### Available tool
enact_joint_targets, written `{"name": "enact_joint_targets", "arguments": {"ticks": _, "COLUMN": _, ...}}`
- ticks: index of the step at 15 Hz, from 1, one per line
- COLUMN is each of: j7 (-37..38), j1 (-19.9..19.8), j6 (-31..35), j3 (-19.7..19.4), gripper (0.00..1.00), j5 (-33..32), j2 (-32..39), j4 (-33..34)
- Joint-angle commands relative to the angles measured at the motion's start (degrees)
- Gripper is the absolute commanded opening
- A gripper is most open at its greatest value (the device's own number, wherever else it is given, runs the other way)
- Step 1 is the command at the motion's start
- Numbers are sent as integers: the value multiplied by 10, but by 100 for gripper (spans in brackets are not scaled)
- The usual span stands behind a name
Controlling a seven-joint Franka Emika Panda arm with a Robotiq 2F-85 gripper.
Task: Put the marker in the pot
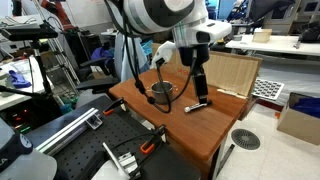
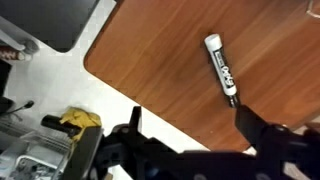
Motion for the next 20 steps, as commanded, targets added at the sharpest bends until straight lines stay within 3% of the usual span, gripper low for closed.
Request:
{"name": "enact_joint_targets", "arguments": {"ticks": 1, "j7": -57, "j1": 50, "j6": 27, "j3": -41, "gripper": 100, "j5": 77, "j2": 71, "j4": 52}}
{"name": "enact_joint_targets", "arguments": {"ticks": 6, "j7": -157, "j1": 71, "j6": 41, "j3": -37, "gripper": 100, "j5": 202, "j2": 148, "j4": 116}}
{"name": "enact_joint_targets", "arguments": {"ticks": 9, "j7": -209, "j1": 64, "j6": 37, "j3": -20, "gripper": 100, "j5": 262, "j2": 180, "j4": 150}}
{"name": "enact_joint_targets", "arguments": {"ticks": 17, "j7": -296, "j1": 57, "j6": -1, "j3": 0, "gripper": 100, "j5": 318, "j2": 243, "j4": 210}}
{"name": "enact_joint_targets", "arguments": {"ticks": 18, "j7": -302, "j1": 58, "j6": 0, "j3": -1, "gripper": 75, "j5": 317, "j2": 247, "j4": 213}}
{"name": "enact_joint_targets", "arguments": {"ticks": 20, "j7": -308, "j1": 60, "j6": 3, "j3": -2, "gripper": 68, "j5": 316, "j2": 253, "j4": 217}}
